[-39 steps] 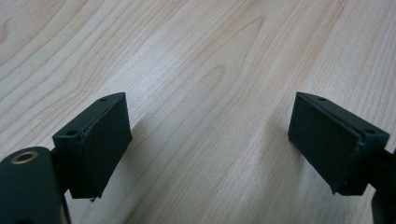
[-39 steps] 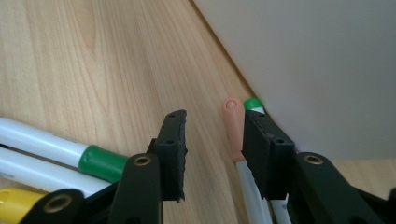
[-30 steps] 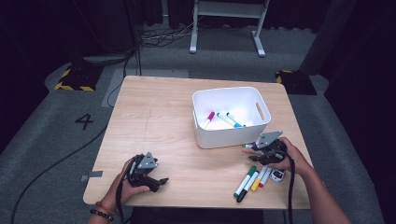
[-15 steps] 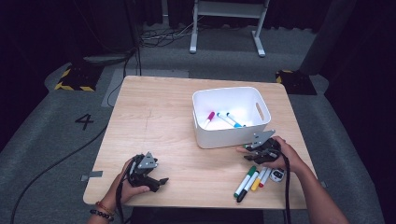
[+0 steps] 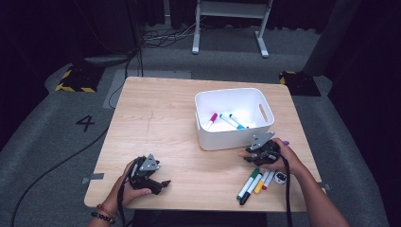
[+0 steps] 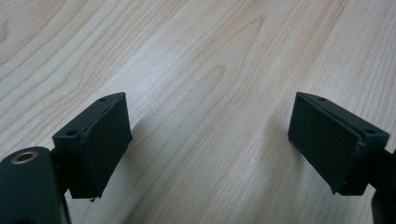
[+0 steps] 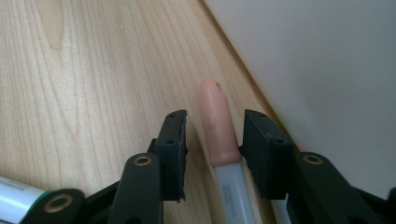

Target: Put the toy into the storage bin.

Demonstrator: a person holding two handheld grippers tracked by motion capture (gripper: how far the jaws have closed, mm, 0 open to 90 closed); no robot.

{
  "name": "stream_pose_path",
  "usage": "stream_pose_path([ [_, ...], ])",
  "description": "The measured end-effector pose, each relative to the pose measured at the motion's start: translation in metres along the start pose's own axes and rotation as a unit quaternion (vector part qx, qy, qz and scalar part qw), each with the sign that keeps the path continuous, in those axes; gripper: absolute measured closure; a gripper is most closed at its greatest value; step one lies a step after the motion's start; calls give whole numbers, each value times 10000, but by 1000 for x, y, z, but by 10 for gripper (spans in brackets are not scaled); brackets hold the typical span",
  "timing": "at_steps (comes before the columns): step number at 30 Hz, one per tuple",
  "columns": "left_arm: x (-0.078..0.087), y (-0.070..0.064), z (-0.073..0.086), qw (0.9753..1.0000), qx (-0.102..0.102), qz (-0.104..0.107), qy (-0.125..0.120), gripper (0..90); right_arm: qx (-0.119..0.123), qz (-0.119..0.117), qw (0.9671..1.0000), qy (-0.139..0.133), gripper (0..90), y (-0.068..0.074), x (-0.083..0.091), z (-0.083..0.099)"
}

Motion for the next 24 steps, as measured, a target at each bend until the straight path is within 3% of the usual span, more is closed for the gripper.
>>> stream_pose_path([
  [10, 0, 0, 0, 10000, 2, -2, -1, 134, 148, -365, 9992, -37, 736, 2, -9, -10],
  [17, 0, 0, 0, 10000, 1, 0, 1, 134, 321, -325, 9989, -71, 740, 2, -13, -17],
  [24, 0, 0, 0, 10000, 1, -1, 0, 134, 385, -223, 9974, -559, 741, 3, 5, -21],
])
Point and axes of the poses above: each handheld gripper's, and its own axes: x roughly backward along the jaws, z roughly out of its underside, y roughly to its left, the point moved 2 cm from there along -x, roughly forward along the jaws, and after that the axes turned 8 degrees about -z, right-handed, at the moved point
